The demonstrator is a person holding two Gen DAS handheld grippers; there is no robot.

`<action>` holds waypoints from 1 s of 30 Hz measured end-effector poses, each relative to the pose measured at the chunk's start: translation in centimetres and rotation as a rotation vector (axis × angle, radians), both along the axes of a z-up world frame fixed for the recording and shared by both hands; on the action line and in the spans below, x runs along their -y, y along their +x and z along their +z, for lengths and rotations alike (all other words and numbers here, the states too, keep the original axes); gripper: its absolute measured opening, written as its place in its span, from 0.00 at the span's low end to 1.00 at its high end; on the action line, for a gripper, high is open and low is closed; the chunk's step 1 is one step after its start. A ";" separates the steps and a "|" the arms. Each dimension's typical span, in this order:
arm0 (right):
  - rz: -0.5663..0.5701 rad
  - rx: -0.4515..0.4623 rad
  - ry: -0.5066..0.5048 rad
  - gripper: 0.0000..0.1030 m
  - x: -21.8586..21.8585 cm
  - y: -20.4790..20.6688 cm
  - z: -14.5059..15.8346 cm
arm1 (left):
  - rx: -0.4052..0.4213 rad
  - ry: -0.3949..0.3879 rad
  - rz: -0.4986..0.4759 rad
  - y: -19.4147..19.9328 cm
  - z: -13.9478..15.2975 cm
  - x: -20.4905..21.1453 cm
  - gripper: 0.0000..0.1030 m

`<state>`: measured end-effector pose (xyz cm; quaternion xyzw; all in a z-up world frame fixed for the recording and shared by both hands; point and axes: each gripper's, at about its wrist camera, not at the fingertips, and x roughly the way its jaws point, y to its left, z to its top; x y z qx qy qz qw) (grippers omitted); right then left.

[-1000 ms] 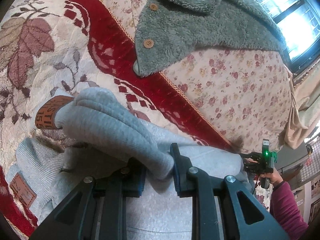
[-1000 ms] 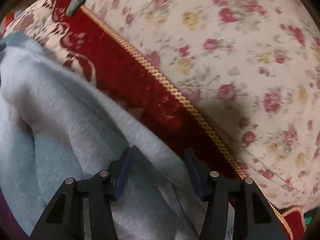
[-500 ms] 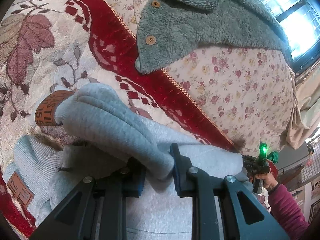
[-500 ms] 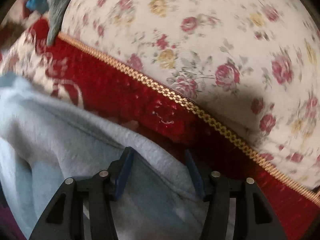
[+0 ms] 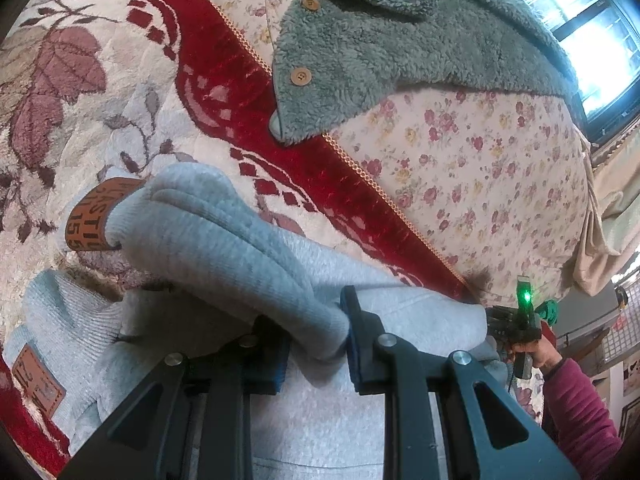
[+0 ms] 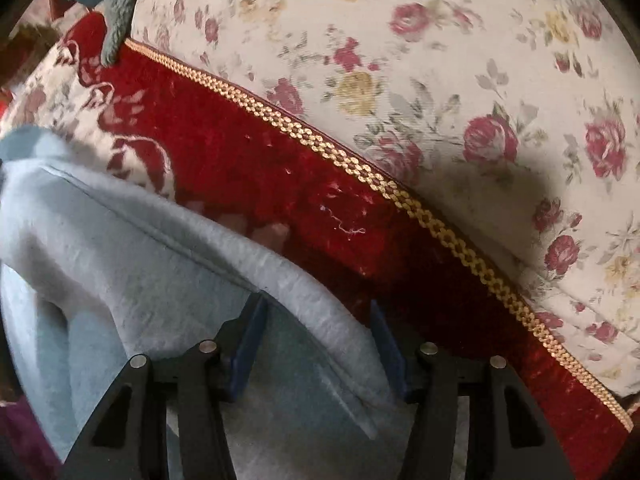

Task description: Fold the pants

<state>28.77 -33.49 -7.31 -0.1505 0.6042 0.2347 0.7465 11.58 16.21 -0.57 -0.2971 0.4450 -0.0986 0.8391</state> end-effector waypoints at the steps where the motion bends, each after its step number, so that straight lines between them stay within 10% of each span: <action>1: 0.018 0.017 -0.021 0.37 -0.5 -0.4 0.2 | -0.002 0.002 -0.001 0.1 -0.1 0.1 0.21; 4: 0.116 0.090 -0.179 0.16 -2.5 -2.0 0.9 | -0.006 0.019 -0.006 0.9 0.4 0.5 0.21; 12: 0.167 0.282 -0.376 0.11 -2.9 -5.1 6.4 | 0.034 0.020 -0.023 4.0 3.4 1.0 0.21; 23: -0.015 0.516 -0.347 0.11 1.2 -13.5 18.4 | 0.211 -0.039 -0.077 3.0 11.2 2.7 0.22; 30: 0.014 0.518 -0.201 0.11 1.1 -25.8 20.5 | 0.172 -0.077 -0.050 -3.5 8.5 -0.5 0.22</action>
